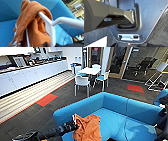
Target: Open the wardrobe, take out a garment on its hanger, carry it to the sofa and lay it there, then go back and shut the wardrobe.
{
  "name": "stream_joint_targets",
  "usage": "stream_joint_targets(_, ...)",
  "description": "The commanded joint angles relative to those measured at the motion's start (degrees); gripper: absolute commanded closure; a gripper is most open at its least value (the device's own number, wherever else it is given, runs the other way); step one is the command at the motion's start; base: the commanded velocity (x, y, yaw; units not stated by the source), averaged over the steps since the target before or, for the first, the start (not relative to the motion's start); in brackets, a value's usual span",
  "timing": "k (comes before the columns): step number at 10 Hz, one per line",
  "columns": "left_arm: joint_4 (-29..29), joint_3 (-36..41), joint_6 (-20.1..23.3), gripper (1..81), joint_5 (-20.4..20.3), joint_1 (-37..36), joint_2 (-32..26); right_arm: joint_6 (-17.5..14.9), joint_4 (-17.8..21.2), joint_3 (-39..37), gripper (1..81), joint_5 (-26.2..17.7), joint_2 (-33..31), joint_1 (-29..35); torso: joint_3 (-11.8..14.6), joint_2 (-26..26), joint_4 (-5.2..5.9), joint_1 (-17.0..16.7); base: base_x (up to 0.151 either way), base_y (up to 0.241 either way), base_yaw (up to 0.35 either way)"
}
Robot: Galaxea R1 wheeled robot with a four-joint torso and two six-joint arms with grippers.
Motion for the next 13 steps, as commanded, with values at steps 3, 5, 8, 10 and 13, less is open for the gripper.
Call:
stream_joint_targets(3,9.36,5.56,0.16,1.0,2.98,-5.03,0.90,0.04,-0.56,0.17,1.0,-2.89,0.31,0.17,0.00,0.00,0.00,-0.02,0.000,0.000,0.000)
stream_joint_targets(5,15.18,5.12,0.16,1.0,4.39,-2.13,0.19,-0.04,-0.56,0.17,1.0,-2.80,0.23,0.08,0.00,0.00,0.00,-0.02,0.000,0.000,0.000)
stream_joint_targets(8,23.27,1.69,-0.11,1.0,11.95,2.98,1.16,-0.04,-0.82,0.17,1.0,-2.89,0.23,0.26,0.00,0.00,0.00,-0.02,0.000,0.000,0.000)
stream_joint_targets(10,23.80,-2.79,-0.11,1.0,12.21,2.98,2.13,-0.04,-0.82,0.17,1.0,-2.80,0.14,0.09,0.00,0.00,0.00,-0.02,0.000,0.000,0.000)
stream_joint_targets(13,23.71,-4.09,-0.19,1.0,11.96,4.29,0.11,-0.04,-0.73,0.17,1.0,-2.62,0.14,0.17,0.00,0.00,0.00,-0.05,0.000,0.000,0.000)
